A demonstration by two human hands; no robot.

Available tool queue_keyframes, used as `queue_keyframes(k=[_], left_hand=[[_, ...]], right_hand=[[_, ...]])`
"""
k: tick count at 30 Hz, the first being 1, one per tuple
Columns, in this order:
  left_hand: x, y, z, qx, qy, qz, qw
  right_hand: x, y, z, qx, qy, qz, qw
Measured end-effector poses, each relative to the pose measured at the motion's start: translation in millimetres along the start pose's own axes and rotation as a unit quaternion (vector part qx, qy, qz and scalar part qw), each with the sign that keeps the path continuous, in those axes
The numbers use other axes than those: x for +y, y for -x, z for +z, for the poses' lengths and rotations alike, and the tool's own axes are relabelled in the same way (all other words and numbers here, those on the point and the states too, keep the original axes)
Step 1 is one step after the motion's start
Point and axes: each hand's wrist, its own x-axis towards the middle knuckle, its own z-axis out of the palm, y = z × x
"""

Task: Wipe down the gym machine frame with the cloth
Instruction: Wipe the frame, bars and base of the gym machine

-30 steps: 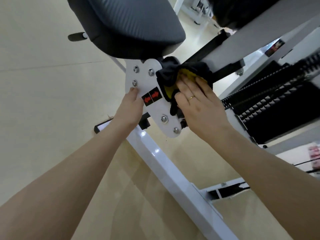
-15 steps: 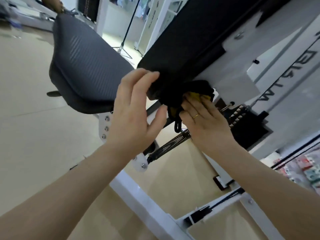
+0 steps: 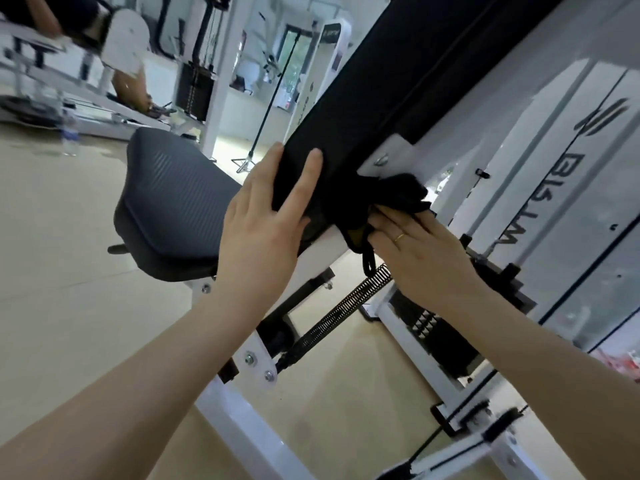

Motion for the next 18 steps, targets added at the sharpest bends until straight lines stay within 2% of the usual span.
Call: queue_keyframes(k=[4, 7, 9, 10, 14, 16, 18], left_hand=[[1, -2, -3, -0.012, -0.004, 0.004, 1.0], [5, -1, -11, -0.008, -0.014, 0.017, 1.0], [9, -7, -19, -0.004, -0.029, 0.068, 0.997], [12, -14, -22, -0.005, -0.034, 0.1, 0.994], [26, -53, -32, 0.016, -0.036, 0.207, 0.978], [35, -72, -32, 0.038, -0.02, 0.245, 0.969], [45, -87, -29, 0.052, 0.004, 0.277, 0.959]], right_hand=[[33, 0, -17, 0.06, 0.043, 0.128, 0.989], [26, 0, -13, 0.052, 0.024, 0.068, 0.996], [34, 1, -17, 0.04, 0.029, 0.034, 0.998], [42, -1, -21, 0.048, 0.034, 0.044, 0.997], [69, -9, -39, 0.095, 0.071, 0.163, 0.98], [67, -13, -42, 0.077, 0.06, 0.177, 0.979], [60, -17, -46, 0.022, 0.033, 0.164, 0.986]])
